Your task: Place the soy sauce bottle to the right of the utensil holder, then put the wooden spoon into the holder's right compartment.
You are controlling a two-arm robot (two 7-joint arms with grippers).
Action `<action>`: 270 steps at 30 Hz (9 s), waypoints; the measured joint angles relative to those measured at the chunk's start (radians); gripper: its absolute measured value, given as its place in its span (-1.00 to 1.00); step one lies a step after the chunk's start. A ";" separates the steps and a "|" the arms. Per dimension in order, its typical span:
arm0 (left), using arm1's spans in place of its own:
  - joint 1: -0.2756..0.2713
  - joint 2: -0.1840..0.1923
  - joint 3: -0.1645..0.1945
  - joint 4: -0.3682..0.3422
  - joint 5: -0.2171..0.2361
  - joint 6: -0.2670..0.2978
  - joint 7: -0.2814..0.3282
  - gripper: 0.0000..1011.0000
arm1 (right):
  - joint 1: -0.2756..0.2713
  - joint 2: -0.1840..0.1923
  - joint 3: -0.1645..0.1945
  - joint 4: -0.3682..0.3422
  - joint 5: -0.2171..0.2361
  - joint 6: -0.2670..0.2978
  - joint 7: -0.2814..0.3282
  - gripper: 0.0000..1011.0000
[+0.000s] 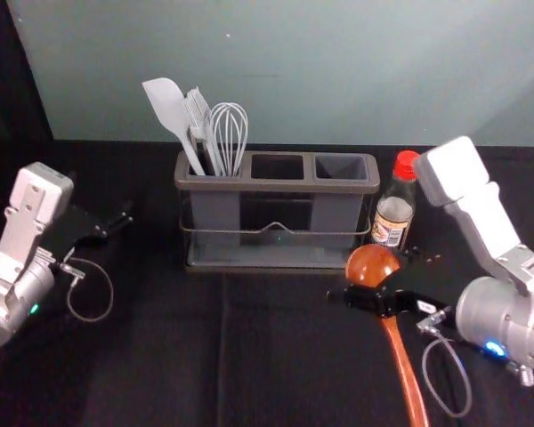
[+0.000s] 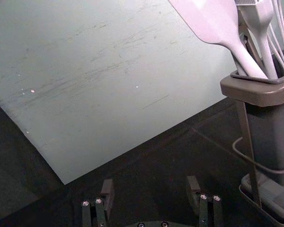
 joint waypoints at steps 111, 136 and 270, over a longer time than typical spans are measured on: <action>0.000 0.000 0.000 0.000 0.000 0.000 0.000 0.99 | 0.348 -0.216 0.045 0.626 -0.116 -1.547 -0.041 0.67; 0.000 0.000 0.000 0.000 0.000 0.000 0.000 0.99 | 0.360 -0.276 0.062 0.747 -0.134 -1.589 -0.045 0.67; 0.000 0.000 0.000 0.000 0.000 0.000 0.000 0.99 | -0.059 -0.123 0.336 0.497 -0.293 -1.322 -0.156 0.98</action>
